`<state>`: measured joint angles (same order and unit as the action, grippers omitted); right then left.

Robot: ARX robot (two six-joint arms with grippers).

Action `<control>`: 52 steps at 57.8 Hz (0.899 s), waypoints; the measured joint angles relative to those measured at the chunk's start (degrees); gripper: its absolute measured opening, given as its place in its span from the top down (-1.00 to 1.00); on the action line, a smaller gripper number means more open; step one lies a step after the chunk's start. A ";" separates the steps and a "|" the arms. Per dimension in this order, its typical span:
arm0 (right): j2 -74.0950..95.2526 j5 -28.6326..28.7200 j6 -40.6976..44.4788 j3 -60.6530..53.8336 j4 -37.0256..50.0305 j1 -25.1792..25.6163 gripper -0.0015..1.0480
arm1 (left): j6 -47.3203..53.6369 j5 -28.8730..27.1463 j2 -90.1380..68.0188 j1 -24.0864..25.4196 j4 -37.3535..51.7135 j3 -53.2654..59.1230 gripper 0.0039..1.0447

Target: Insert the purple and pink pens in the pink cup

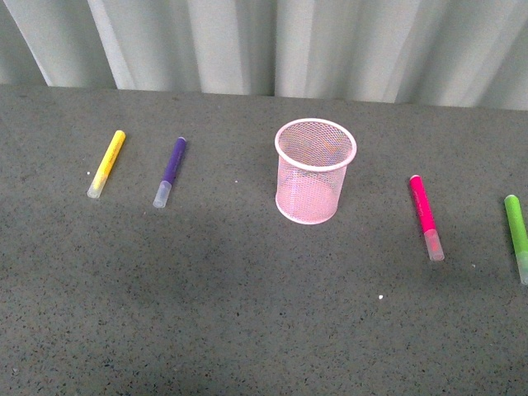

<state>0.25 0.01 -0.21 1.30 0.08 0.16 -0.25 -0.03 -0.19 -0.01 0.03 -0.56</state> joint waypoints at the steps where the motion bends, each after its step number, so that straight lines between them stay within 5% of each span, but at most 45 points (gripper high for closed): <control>1: 0.00 0.00 0.02 0.00 0.00 0.00 -0.87 | 0.00 -0.02 0.00 0.00 0.00 0.00 -0.88; 52: 0.00 0.00 0.02 0.00 0.00 0.00 -0.87 | 0.00 0.00 0.00 0.00 0.00 0.00 -0.88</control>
<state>0.25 0.01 -0.19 1.30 0.08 0.16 -0.25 -0.03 -0.19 -0.01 0.03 -0.56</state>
